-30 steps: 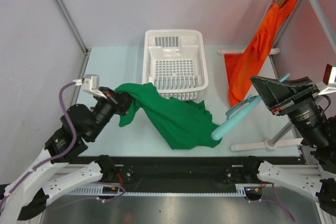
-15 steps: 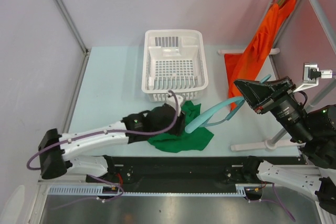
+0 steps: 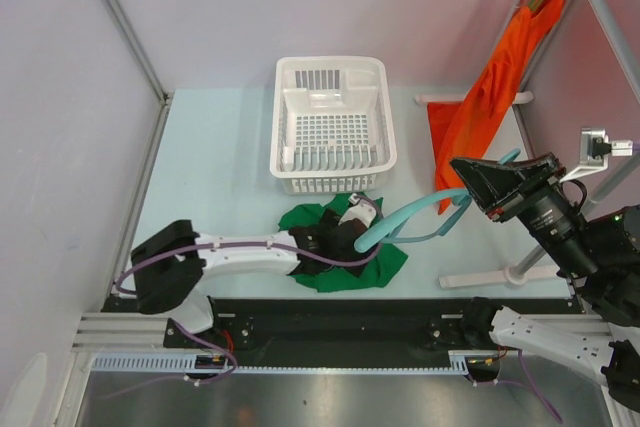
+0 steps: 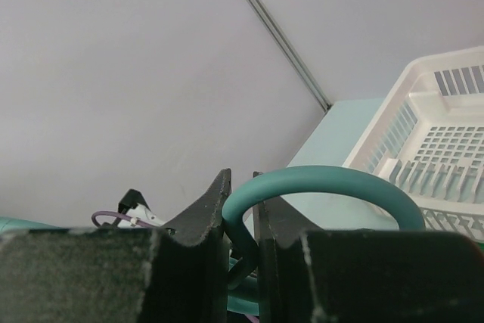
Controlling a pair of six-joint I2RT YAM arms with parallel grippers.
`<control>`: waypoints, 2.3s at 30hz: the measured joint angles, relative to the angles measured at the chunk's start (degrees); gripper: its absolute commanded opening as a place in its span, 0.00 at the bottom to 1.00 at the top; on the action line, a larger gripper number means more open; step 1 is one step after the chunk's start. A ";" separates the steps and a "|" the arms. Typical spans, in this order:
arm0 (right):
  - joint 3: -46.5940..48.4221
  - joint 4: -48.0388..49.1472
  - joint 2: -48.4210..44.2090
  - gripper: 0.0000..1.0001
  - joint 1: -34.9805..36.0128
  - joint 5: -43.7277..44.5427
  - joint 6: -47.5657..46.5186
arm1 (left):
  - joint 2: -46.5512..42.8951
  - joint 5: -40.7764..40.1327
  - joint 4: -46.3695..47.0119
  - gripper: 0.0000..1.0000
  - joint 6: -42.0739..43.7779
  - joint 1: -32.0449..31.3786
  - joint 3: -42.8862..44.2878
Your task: Remove the t-shirt from the hanger
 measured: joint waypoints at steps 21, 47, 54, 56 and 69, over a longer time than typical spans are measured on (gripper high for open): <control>-2.01 -2.10 -2.12 0.00 0.00 2.19 -0.44 | -9.05 2.45 9.22 0.00 -3.63 -1.73 -15.21; -1.46 -3.54 -2.16 0.00 0.07 2.99 -0.44 | -2.16 28.72 -4.74 0.95 3.72 33.94 49.64; 0.35 -4.20 -1.95 0.00 0.07 2.69 0.17 | -1.81 25.05 -7.61 0.99 4.20 35.87 41.40; 0.28 -4.59 -1.86 0.00 0.07 2.71 0.15 | -6.60 25.68 -7.02 0.98 3.80 35.78 32.87; -3.26 -10.21 2.34 0.00 0.07 2.27 -5.77 | -51.74 45.05 -0.44 1.00 -2.69 35.65 -5.75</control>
